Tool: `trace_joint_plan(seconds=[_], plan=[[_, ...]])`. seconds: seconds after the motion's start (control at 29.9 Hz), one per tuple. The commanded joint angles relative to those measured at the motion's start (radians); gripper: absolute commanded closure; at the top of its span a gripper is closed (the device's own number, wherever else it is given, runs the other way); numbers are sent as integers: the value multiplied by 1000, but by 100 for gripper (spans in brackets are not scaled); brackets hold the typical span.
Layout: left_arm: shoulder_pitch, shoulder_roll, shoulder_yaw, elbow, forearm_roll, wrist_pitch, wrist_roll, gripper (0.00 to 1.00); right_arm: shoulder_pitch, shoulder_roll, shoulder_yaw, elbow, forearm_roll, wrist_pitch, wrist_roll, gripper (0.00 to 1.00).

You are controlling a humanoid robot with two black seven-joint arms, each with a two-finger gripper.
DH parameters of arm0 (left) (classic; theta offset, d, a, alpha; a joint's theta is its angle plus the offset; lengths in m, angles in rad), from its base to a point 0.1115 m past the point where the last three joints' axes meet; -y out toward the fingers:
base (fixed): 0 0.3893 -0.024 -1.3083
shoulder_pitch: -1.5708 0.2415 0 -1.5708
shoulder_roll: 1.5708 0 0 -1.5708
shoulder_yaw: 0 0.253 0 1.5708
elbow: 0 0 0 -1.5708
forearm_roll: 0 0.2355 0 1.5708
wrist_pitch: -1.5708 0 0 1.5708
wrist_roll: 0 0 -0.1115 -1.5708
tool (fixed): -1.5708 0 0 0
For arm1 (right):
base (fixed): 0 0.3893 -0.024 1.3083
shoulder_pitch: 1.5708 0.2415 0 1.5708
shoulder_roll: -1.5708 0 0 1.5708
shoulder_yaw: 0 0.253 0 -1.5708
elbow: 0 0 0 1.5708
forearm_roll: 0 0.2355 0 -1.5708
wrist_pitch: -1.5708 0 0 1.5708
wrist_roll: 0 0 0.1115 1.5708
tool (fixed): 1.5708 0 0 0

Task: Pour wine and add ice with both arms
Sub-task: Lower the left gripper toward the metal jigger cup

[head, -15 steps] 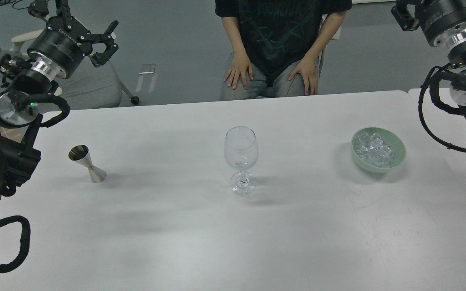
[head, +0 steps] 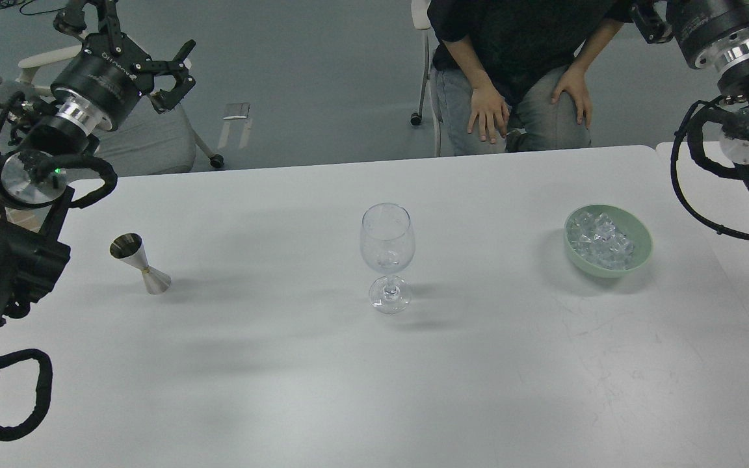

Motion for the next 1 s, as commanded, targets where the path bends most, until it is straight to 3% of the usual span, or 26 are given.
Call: trace_joint_plan(seconds=[0.0, 0.97], plan=[[5, -7, -7, 23, -6, 1, -14, 2, 5, 15, -19, -4, 1, -2, 1, 0], [52, -73, -29, 102, -35, -2, -12, 2, -14, 93, -28, -41, 3, -59, 1, 0]])
